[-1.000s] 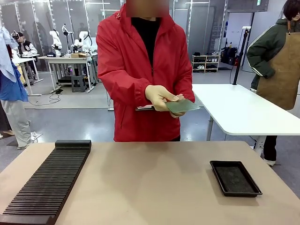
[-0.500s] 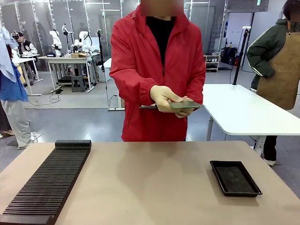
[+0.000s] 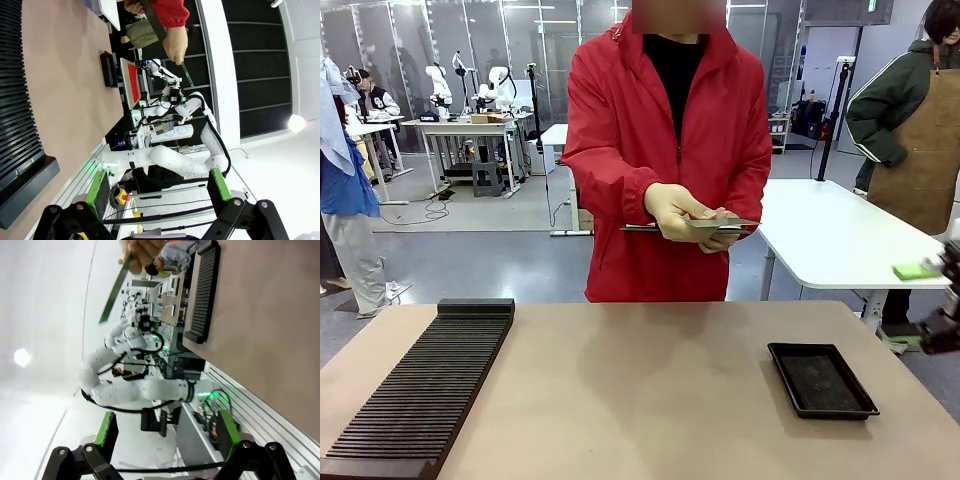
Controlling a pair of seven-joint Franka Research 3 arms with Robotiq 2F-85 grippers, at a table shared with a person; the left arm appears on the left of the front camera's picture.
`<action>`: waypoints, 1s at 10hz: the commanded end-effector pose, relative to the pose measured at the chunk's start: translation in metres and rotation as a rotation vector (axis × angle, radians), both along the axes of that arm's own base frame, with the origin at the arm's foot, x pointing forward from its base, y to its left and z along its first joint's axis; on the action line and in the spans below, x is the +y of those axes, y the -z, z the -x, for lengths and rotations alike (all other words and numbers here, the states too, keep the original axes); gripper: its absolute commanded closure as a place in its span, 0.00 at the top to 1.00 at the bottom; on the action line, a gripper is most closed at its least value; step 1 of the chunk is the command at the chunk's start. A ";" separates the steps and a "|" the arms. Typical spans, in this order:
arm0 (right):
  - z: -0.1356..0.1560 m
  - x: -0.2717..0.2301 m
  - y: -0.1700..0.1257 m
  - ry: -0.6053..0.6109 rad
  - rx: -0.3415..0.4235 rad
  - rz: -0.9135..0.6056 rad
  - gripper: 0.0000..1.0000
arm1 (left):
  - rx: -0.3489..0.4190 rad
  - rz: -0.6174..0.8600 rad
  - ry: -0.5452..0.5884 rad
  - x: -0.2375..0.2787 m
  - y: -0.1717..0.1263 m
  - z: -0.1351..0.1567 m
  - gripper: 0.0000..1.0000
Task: Inspect the PCB.
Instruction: Pick up the Blank PCB that the human is holding.
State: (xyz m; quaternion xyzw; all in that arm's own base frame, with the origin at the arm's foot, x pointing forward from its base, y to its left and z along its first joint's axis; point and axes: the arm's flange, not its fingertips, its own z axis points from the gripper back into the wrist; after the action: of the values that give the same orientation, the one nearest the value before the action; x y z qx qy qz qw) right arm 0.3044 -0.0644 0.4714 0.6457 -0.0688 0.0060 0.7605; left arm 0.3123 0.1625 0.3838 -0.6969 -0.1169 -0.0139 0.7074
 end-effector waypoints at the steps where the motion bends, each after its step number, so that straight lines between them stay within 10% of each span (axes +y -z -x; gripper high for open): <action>1: -0.004 0.038 -0.020 0.063 0.112 -0.014 1.00 | 0.000 -0.003 -0.002 0.001 0.000 0.001 1.00; 10: -0.015 0.062 -0.040 0.009 0.094 -0.008 1.00 | 0.000 -0.003 -0.002 0.001 0.000 0.001 1.00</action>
State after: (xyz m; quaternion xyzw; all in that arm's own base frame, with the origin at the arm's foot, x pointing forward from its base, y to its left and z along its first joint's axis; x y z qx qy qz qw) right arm 0.3199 -0.0023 0.5115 0.6472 -0.0377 -0.0284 0.7608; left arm 0.3123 0.1626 0.3838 -0.6969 -0.1169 -0.0138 0.7074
